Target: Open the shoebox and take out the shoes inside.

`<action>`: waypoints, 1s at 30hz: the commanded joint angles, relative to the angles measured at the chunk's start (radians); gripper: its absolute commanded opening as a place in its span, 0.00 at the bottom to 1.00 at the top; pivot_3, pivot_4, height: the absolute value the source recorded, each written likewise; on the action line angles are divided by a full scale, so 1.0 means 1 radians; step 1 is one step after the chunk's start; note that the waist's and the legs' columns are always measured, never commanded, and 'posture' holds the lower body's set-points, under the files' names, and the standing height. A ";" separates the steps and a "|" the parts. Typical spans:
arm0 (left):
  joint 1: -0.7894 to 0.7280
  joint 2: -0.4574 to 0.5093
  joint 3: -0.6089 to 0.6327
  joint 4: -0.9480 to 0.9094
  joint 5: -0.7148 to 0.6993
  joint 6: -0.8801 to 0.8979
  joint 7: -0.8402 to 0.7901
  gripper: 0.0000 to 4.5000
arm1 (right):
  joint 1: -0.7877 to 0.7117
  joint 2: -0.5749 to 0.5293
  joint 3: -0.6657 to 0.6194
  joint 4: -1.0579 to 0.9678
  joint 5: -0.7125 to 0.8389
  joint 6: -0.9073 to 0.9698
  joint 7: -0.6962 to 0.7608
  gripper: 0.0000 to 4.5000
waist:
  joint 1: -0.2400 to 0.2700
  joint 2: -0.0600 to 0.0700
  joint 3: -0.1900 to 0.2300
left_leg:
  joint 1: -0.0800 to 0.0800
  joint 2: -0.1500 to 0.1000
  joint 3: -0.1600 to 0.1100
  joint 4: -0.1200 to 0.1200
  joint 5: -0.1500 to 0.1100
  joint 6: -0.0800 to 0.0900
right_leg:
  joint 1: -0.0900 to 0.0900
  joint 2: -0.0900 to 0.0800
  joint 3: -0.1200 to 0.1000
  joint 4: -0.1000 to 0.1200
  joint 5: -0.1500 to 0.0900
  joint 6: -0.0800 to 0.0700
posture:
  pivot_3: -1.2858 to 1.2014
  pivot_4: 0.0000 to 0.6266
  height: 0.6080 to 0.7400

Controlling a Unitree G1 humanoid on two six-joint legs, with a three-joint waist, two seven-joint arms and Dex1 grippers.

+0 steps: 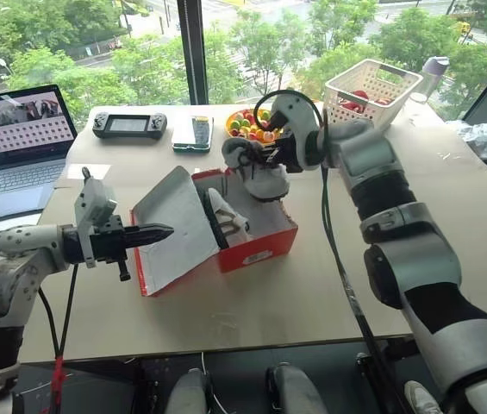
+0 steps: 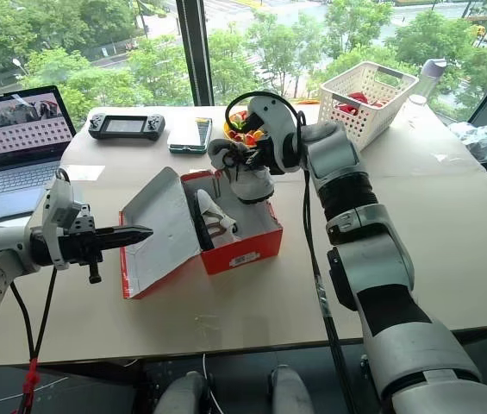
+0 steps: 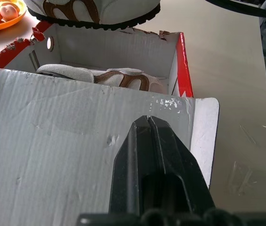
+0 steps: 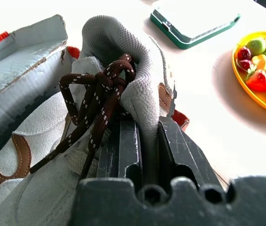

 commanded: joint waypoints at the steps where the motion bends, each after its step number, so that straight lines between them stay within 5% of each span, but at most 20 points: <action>1: -0.012 0.011 0.016 -0.025 -0.011 0.000 -0.002 0.00 | -0.023 -0.153 -0.181 0.062 0.058 -0.019 -0.183 0.11 | 0.009 0.000 0.000 | -0.001 0.000 0.000 0.000 0.000 0.000 | 0.000 0.000 -0.001 0.000 0.000 0.000 | 0.52 0.24 0.95; 6: 0.000 0.010 0.019 -0.032 -0.014 0.001 0.001 0.00 | 0.076 -0.265 -0.383 0.240 0.130 -0.197 -0.538 0.11 | 0.029 -0.001 0.000 | -0.003 -0.002 0.000 -0.001 0.000 0.000 | 0.002 -0.003 -0.004 -0.009 0.000 0.000 | 0.52 0.24 0.95; 17: -0.035 0.007 -0.004 -0.015 -0.006 -0.003 -0.007 0.00 | 0.202 -0.175 -0.499 0.405 0.207 -0.361 -0.727 0.11 | -0.031 0.000 0.002 | -0.001 -0.001 0.002 -0.002 -0.001 0.002 | 0.001 0.002 0.009 -0.009 0.004 0.006 | 0.52 0.24 0.95; 29: -0.036 0.001 -0.009 -0.007 -0.004 -0.013 -0.009 0.00 | 0.254 -0.221 -0.201 0.356 -0.038 -0.399 -0.633 0.98 | -0.025 0.000 0.002 | -0.001 -0.002 0.002 -0.002 -0.001 0.002 | 0.002 0.002 0.010 -0.010 0.003 0.008 | 0.52 0.24 0.95; 30: -0.036 0.000 -0.010 -0.007 -0.004 -0.013 -0.009 0.00 | 0.254 -0.226 -0.188 0.344 -0.045 -0.400 -0.623 0.99 | -0.026 0.000 0.002 | -0.001 -0.002 0.002 -0.002 -0.001 0.002 | 0.002 0.002 0.010 -0.010 0.003 0.008 | 0.52 0.24 0.95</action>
